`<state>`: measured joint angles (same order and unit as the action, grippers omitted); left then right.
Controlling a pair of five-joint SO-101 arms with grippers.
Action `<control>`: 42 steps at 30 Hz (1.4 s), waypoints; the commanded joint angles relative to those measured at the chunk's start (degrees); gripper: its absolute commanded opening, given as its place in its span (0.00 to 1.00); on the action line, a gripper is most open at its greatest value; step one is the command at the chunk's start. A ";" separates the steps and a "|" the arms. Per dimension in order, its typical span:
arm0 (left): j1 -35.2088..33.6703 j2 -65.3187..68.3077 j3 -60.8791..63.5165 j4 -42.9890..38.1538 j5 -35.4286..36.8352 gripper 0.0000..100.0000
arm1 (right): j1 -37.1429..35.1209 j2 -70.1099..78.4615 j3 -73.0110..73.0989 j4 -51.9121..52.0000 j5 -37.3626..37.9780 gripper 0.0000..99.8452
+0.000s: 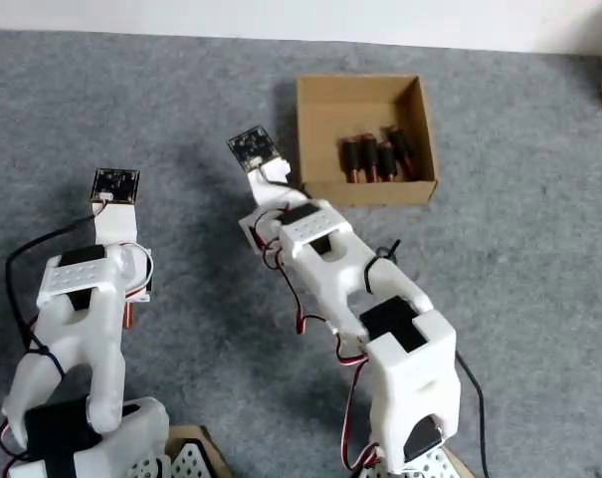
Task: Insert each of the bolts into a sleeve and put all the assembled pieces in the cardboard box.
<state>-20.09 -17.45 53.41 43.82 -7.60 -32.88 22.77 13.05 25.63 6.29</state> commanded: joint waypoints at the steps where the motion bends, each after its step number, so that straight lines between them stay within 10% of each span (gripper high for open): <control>1: -0.22 -2.33 -0.40 -1.32 -0.18 0.00 | -0.22 -2.33 -0.04 -3.03 0.53 0.25; 9: -0.22 -2.33 -0.40 -1.32 -0.18 0.00 | -0.22 -1.98 4.00 -6.37 4.48 0.24; 15: -0.22 -2.33 -0.40 -1.32 -0.18 0.00 | 1.19 -1.98 9.63 -14.37 4.48 0.00; 25: -0.22 -2.33 -0.40 -1.32 -0.18 0.00 | 2.59 -2.07 10.24 -14.64 4.57 0.01; 42: -0.22 -2.33 -0.04 -1.41 -0.18 0.00 | 1.63 -8.22 -3.03 32.48 -5.54 0.00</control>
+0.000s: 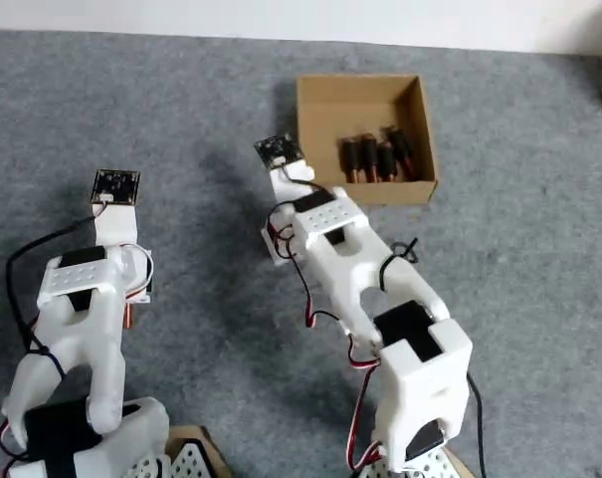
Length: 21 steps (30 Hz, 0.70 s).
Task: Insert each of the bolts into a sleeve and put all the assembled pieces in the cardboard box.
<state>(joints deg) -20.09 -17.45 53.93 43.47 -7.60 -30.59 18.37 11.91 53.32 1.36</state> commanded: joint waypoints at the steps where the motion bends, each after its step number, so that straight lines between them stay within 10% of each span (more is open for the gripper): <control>1: -0.22 -2.33 -0.57 -1.05 -0.18 0.00 | -0.66 -4.18 -1.71 6.02 -0.70 0.00; 21: -3.21 -2.68 0.48 -4.04 0.35 0.00 | 5.05 -4.62 7.43 15.52 -0.62 0.00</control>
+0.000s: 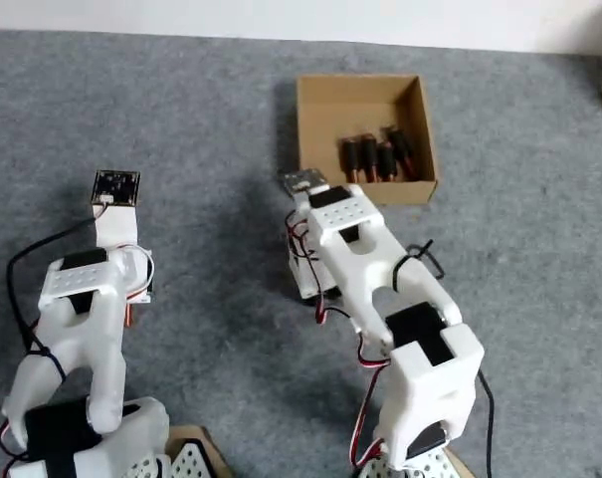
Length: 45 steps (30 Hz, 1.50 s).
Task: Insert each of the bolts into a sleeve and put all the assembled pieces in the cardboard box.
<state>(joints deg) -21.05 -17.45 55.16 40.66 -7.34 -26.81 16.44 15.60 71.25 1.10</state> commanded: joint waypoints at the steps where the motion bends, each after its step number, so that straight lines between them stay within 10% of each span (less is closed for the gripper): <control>1: -2.77 -2.77 -0.75 -1.32 0.62 0.00 | 1.27 -2.59 4.97 -3.30 -0.35 0.00; 45: -4.97 -2.33 -3.21 -1.05 5.10 0.00 | 5.93 -2.59 8.40 -5.85 -0.26 0.27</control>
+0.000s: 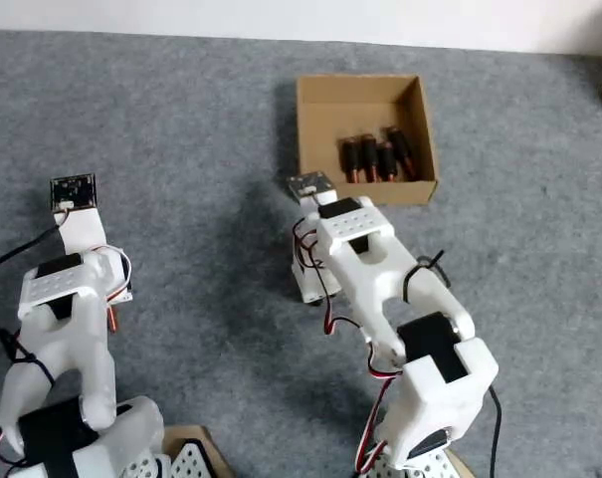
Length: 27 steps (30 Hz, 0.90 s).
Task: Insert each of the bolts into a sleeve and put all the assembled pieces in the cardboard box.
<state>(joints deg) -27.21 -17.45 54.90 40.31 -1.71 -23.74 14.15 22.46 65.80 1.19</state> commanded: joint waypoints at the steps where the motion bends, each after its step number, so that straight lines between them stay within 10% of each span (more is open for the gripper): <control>1: 1.63 -2.33 -2.95 -0.70 -0.53 0.00 | 2.86 -0.31 1.36 -0.48 -0.26 0.27; 27: 2.33 -2.33 -2.15 -0.70 -2.20 0.00 | 2.59 -0.75 -4.18 -7.08 1.32 0.23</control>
<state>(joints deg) -26.24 -17.45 54.90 40.31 -3.56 -23.12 14.33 22.29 60.00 1.71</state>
